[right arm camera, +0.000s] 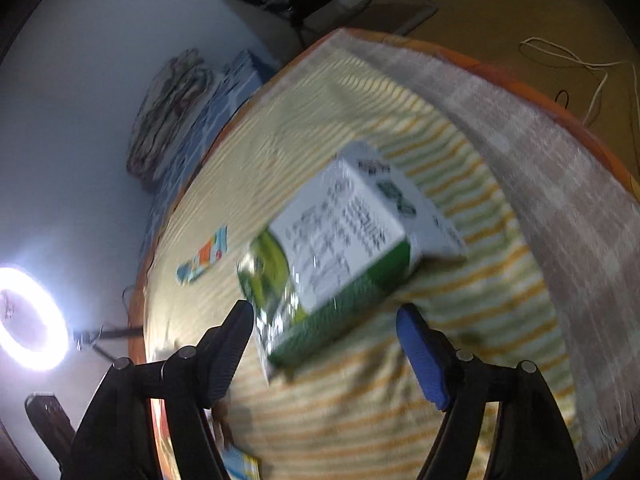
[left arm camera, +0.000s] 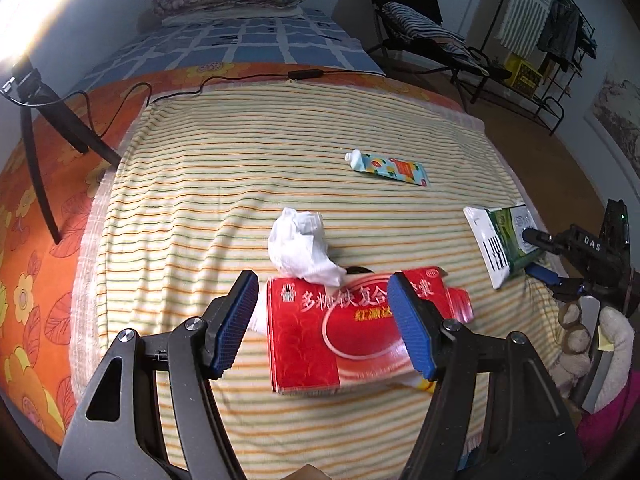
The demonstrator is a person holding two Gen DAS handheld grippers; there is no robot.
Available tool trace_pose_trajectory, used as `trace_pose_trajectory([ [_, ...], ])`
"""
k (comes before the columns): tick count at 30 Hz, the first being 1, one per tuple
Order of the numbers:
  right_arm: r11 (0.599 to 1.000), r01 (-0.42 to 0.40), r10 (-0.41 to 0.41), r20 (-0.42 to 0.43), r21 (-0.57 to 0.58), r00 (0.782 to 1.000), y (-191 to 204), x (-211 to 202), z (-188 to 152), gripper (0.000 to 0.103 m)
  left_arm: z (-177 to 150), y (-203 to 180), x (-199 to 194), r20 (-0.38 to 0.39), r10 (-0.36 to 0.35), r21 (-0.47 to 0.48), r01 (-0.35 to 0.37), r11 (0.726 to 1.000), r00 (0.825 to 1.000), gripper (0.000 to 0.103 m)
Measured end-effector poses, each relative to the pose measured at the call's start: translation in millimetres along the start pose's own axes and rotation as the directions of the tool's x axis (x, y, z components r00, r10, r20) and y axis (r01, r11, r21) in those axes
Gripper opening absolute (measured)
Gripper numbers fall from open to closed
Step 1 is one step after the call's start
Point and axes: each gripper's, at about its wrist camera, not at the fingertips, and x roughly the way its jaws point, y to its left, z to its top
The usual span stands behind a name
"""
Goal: Collect trash
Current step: 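Return to the blanket and grasp the green milk carton with the right tool, then grasp the white tissue with the left tool while the right tool lifts the carton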
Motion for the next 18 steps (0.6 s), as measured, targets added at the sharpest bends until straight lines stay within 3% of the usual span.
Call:
trace_pose_trajectory([
  [10,0.998,0.06,-0.058,0.077,-0.027,0.995,20,27,28,0.072,11,6,20,-0.015,-0.01,-0.012,0.009,1.0,1.0,0.069],
  [12,0.997,0.063,-0.059,0.075,-0.047,0.995,24,28,28,0.065,12,7,26,-0.022,-0.003,-0.011,0.003,1.0,1.0,0.069],
  [13,0.997,0.057,-0.054,0.067,-0.055,0.996,26,30,29,0.058,13,7,29,-0.024,-0.002,-0.011,0.002,1.0,1.0,0.069],
  [16,0.997,0.03,-0.026,0.05,-0.065,0.998,28,31,31,0.05,13,10,37,-0.034,0.001,-0.01,-0.002,1.0,0.999,0.068],
  [18,0.997,0.01,-0.007,0.04,-0.075,0.999,31,32,32,0.047,13,11,42,-0.046,0.005,-0.009,-0.006,1.0,0.999,0.058],
])
